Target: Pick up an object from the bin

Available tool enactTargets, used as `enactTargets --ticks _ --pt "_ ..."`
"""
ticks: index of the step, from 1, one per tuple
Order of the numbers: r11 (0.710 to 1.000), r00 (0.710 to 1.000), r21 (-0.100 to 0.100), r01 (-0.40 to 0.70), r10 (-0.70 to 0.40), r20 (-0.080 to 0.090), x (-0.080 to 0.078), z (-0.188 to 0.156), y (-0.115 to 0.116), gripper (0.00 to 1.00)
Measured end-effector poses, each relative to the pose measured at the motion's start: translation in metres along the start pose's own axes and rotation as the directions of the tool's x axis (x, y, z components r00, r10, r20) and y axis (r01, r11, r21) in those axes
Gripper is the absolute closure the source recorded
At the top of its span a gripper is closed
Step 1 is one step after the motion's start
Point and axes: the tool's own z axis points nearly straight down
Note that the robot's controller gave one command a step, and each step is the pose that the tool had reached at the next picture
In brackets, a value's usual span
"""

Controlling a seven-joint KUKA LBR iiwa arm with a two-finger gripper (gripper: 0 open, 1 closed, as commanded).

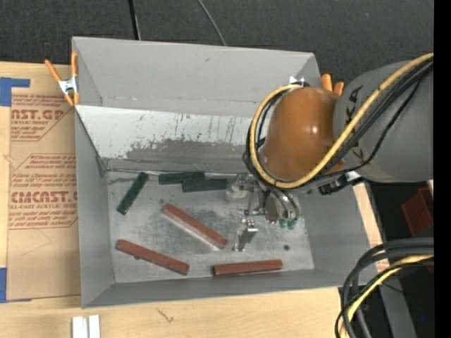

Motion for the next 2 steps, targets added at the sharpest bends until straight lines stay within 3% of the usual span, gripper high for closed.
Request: enactTargets --ticks 1,2 --pt "0.997 0.997 -0.001 -0.078 0.078 0.006 -0.022 0.065 0.040 0.00" --pt "0.995 0.995 0.001 -0.096 0.096 -0.005 -0.022 0.053 0.053 0.00"
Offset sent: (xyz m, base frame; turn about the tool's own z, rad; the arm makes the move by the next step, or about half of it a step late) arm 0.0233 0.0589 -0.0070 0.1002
